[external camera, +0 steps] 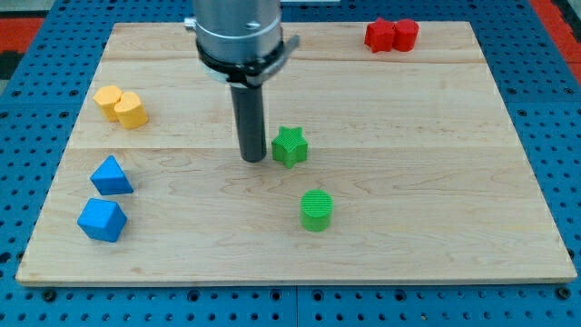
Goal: Push the green star towards center right
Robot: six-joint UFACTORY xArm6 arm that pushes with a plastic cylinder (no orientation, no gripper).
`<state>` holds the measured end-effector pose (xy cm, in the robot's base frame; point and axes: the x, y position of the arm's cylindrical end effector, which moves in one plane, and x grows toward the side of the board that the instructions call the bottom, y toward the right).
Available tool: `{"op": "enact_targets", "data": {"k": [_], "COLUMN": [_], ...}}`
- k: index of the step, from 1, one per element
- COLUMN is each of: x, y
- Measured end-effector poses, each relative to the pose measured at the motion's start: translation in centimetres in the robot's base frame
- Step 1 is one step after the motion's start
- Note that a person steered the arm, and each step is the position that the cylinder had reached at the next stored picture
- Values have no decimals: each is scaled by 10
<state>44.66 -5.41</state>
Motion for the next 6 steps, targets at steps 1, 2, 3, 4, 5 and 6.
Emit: {"op": "enact_targets", "data": {"k": [1,2,3,4,5,6], "x": [-2,-4,-18,37,107,114], "y": [72,142,186,142,146,95]}}
